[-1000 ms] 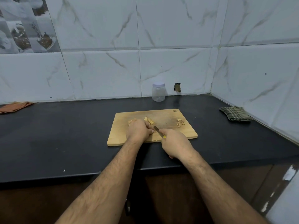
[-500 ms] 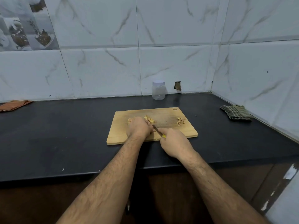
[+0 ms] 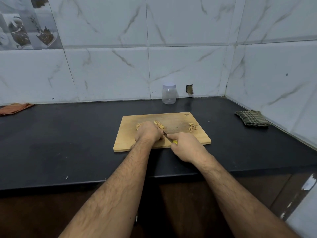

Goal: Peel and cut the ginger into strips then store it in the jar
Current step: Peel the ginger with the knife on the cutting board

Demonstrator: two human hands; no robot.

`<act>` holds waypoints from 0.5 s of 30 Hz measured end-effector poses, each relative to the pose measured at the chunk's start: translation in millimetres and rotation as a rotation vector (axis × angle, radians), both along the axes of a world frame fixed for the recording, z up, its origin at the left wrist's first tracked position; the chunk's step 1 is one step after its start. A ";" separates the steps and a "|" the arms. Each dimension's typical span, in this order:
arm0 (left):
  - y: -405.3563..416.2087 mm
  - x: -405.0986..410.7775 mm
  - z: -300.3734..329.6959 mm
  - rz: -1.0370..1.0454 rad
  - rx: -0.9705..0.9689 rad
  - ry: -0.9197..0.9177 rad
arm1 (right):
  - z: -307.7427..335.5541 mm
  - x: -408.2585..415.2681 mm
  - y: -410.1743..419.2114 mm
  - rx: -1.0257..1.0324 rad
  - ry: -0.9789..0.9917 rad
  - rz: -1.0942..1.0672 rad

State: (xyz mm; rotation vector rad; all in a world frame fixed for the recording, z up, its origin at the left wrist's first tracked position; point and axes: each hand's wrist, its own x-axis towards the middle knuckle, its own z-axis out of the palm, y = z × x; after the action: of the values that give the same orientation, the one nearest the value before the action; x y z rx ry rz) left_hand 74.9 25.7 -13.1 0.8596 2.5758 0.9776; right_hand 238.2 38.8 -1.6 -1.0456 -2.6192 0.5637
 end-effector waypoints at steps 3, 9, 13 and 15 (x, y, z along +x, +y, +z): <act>1.4 -1.3 -1.4 0.002 0.000 -0.006 | 0.4 -1.3 -1.5 0.003 -0.004 0.002; 3.4 -5.2 -6.0 0.015 0.027 -0.005 | -6.3 16.7 -10.8 0.045 -0.046 -0.003; 2.8 -5.5 -3.3 -0.007 -0.006 -0.031 | -3.9 24.5 -14.8 0.058 -0.051 -0.030; 2.6 -5.6 -3.0 -0.007 -0.014 -0.026 | -3.0 26.2 -15.4 0.050 -0.044 -0.045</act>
State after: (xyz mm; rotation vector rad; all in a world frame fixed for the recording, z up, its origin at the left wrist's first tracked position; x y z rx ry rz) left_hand 69.3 28.3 -16.1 0.8463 2.5535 0.9617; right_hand 264.4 23.4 -4.6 -1.1100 -2.6259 0.4676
